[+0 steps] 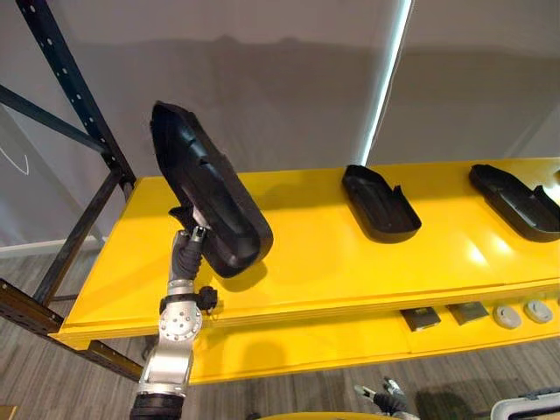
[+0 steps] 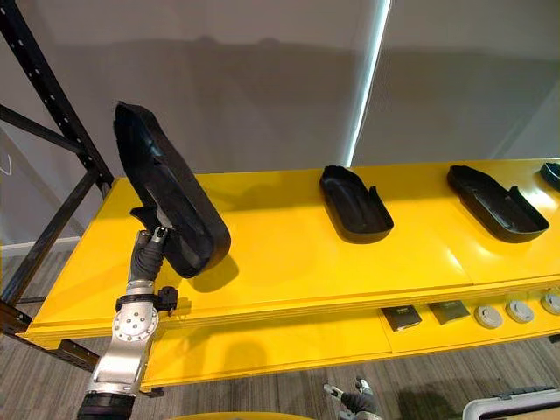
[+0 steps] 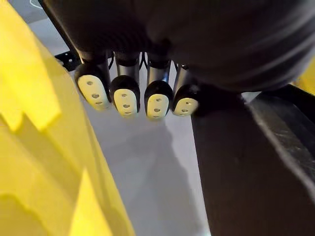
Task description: Walk over and take plastic housings, then place them on the shelf
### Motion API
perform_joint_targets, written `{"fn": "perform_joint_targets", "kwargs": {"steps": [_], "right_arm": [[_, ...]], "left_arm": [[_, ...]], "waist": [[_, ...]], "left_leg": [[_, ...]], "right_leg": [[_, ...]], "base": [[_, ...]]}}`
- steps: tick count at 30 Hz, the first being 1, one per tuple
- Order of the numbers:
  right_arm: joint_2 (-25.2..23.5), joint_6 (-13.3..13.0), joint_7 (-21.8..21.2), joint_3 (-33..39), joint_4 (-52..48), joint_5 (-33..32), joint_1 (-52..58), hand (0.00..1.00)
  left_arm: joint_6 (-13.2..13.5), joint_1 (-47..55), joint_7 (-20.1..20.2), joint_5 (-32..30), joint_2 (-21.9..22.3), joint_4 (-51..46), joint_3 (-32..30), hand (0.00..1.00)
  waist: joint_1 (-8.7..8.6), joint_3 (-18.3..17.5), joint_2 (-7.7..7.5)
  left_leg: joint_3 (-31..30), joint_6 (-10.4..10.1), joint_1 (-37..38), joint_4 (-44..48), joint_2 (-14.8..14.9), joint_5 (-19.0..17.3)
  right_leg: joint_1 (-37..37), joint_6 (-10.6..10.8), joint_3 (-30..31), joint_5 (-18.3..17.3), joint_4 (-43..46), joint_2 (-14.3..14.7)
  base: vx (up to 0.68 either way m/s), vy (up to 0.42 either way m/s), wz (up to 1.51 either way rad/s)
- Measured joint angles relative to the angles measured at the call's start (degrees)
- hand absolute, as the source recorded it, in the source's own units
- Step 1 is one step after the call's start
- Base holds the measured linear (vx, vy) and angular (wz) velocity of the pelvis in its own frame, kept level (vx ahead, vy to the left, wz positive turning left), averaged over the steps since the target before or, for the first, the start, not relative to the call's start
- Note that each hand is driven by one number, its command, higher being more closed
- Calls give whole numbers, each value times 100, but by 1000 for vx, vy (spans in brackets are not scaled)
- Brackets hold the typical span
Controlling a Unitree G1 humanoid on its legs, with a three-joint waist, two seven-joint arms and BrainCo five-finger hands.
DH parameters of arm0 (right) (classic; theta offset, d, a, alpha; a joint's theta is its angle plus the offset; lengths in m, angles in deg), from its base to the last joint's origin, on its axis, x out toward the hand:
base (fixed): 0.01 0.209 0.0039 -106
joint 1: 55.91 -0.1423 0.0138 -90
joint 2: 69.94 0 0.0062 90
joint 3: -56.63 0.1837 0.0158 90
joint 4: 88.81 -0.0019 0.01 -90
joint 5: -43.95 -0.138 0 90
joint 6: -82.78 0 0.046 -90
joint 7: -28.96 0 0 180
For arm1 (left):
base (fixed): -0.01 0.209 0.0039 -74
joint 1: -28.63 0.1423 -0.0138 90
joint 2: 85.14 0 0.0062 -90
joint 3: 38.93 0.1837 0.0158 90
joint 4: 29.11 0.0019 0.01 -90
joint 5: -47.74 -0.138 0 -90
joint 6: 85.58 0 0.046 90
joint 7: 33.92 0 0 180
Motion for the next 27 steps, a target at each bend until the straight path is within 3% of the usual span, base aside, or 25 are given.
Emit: {"fn": "perform_joint_targets", "kwargs": {"steps": [5, 14, 27], "right_arm": [[16, 4, -62, 123, 54, 5, -42, 0], [4, 11, -135, 132, 186, 176, -198, 0], [78, 8, -143, 15, 183, 219, -342, 0]], "left_arm": [[-153, -185, 7, -105, -70, 446, -214, 100], [-388, -858, -4, -188, -306, 1671, -390, 100], [-597, -2374, -1, -419, -955, 2885, -100, 100]], "waist": [[4, 55, 74], [7, 221, -55], [-75, 455, -23]], "left_leg": [[-44, 5, -7, -3, -14, 29], [-68, 10, -36, -2, -103, 28], [-44, 28, -118, 27, -97, 11]], "right_leg": [[29, 88, -8, -11, -154, -1], [62, 100, -4, 3, -267, -82], [7, 57, 21, 31, -334, -77]], "base": [[-43, 5, 6], [34, 13, 1], [31, -9, -1]]}}
